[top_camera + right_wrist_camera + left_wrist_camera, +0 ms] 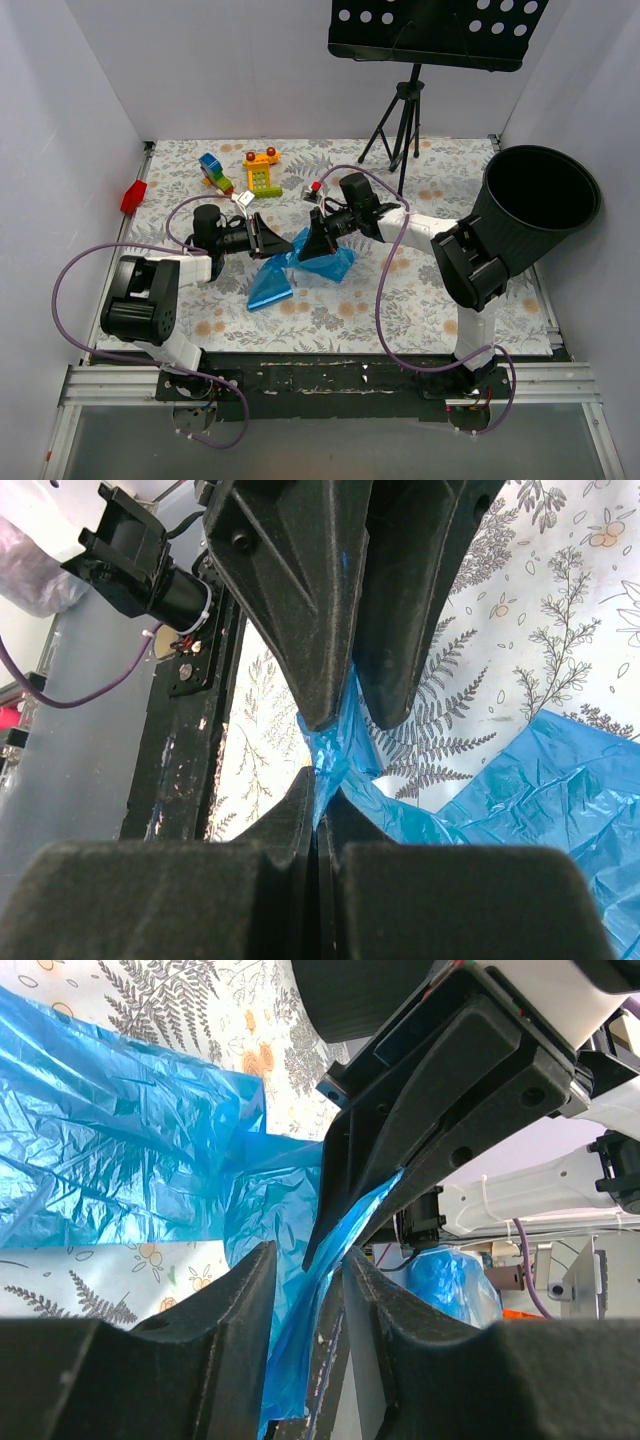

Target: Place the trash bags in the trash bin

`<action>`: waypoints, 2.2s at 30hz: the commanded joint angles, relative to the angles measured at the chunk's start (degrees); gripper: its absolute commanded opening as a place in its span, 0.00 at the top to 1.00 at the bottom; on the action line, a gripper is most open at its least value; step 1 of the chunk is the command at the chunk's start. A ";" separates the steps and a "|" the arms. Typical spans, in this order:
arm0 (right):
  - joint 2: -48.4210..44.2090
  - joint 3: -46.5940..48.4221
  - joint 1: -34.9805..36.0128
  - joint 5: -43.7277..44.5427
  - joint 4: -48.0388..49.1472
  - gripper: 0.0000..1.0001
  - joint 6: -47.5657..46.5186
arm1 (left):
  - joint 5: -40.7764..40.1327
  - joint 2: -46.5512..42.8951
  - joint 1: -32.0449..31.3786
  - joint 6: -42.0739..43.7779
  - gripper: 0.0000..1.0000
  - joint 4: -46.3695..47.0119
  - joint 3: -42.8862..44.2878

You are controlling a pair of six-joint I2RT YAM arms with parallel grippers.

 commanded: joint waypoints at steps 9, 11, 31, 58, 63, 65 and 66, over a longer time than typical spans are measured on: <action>2.11 2.74 -0.12 0.71 3.52 0.99 6.67 | 5.16 1.57 -1.37 2.91 0.73 1.54 2.32; 2.20 2.92 -0.12 0.62 3.43 0.99 6.85 | 5.69 2.01 -1.81 4.40 0.71 0.05 3.11; 2.46 4.24 -1.44 -4.91 -1.58 0.99 2.19 | 4.46 2.80 -1.90 -0.86 0.98 2.68 3.29; 4.57 -0.68 -2.67 -4.92 26.37 0.47 28.91 | 3.58 4.82 -1.81 -3.94 1.00 5.14 3.64; 4.49 -0.95 -2.50 -4.91 26.19 0.51 28.82 | 3.49 4.82 -1.72 -4.11 1.00 5.32 3.73; 4.49 -0.95 -2.50 -5.09 26.28 0.54 28.65 | 3.31 4.82 -1.72 -4.20 1.00 5.40 3.55; 4.57 -1.03 -2.50 -5.18 26.28 0.59 28.73 | 3.31 4.82 -1.72 -4.20 1.00 5.40 3.55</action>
